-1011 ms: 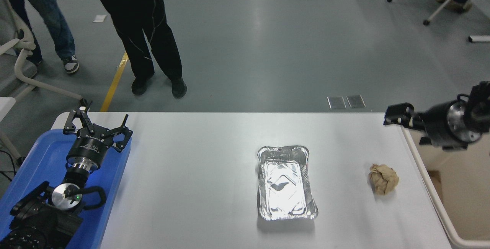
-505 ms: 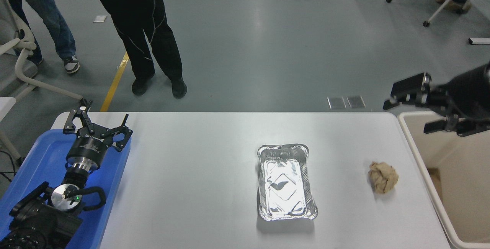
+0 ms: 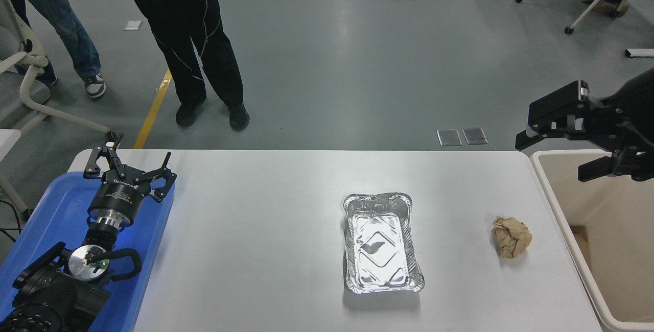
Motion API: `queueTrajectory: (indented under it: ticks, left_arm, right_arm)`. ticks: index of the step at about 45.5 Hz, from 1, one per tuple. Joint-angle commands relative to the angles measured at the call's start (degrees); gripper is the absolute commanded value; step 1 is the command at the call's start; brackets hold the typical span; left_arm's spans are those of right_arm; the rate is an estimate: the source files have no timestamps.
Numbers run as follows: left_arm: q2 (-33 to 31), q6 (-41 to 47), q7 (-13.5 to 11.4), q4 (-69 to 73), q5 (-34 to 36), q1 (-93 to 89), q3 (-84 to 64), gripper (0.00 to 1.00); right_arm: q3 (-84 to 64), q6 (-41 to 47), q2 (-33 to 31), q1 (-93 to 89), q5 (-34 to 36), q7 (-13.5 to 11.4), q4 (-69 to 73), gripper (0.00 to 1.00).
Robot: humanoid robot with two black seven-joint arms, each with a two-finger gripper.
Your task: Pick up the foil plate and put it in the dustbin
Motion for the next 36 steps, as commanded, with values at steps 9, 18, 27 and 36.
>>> queueTrajectory:
  ticks: [9, 18, 27, 36]
  left_arm:
    - [0.0, 0.0, 0.0, 0.0, 0.0, 0.0, 0.0, 0.99]
    - [0.0, 0.0, 0.0, 0.0, 0.1, 0.0, 0.0, 0.99]
    - [0.0, 0.0, 0.0, 0.0, 0.1, -0.1, 0.0, 0.99]
    - [0.0, 0.0, 0.1, 0.0, 0.1, -0.1, 0.0, 0.99]
  right_arm:
    - [5.9, -22.9, 10.2, -24.5, 8.1, 0.4, -0.2, 1.0]
    - [11.2, -36.0, 17.6, -38.5, 8.9, 3.9, -5.5, 1.0]
    - [15.7, -41.1, 25.8, -47.1, 11.4, 6.5, -11.6, 1.0]
    - [19.7, -41.0, 25.8, -50.0, 12.7, 6.7, -13.5, 1.0]
